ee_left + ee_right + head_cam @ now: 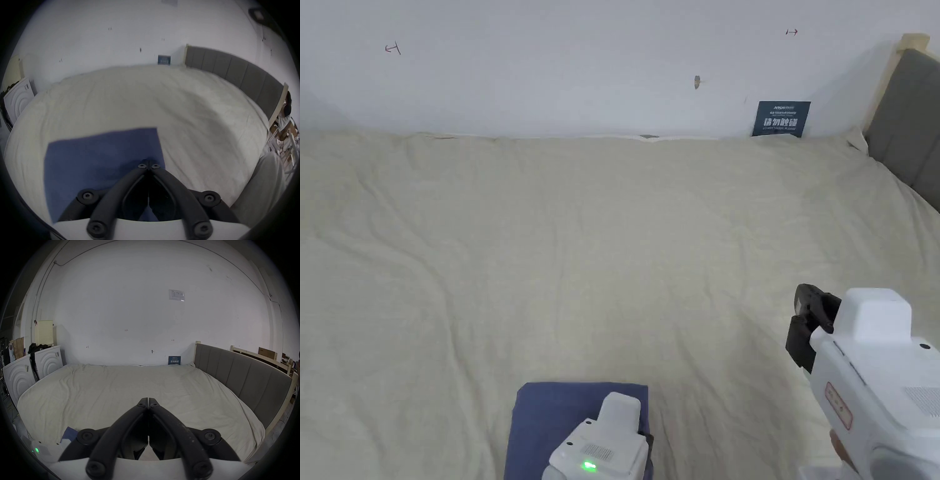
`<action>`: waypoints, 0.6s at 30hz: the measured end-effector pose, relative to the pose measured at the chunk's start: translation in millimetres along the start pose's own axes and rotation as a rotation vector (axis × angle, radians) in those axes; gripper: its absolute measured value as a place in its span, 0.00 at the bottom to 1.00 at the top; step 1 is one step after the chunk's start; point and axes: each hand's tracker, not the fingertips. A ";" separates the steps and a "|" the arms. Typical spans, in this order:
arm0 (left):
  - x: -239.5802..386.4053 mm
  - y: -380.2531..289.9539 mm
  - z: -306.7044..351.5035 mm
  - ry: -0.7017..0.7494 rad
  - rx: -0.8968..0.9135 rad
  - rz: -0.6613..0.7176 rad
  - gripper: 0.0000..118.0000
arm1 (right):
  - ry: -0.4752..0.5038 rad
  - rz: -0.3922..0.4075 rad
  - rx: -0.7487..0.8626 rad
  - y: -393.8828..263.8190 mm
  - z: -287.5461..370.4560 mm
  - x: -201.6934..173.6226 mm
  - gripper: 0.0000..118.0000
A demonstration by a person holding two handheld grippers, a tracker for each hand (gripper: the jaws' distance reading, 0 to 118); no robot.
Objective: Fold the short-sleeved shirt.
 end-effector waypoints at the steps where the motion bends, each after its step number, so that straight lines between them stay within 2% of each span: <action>1: -2.8 9.0 13.0 0.001 0.046 -0.004 0.00 | 0.002 0.001 0.008 2.1 2.3 -1.4 0.01; 5: -24.4 47.5 65.9 -0.010 0.184 -0.035 0.00 | 0.010 0.006 0.050 10.8 13.2 -11.2 0.01; 10: -59.3 90.7 117.9 0.062 0.322 -0.038 0.00 | 0.025 0.010 0.097 20.5 25.7 -24.3 0.01; 18: -126.2 111.7 172.2 0.279 0.481 -0.038 0.00 | 0.037 0.049 0.162 36.4 42.9 -49.5 0.01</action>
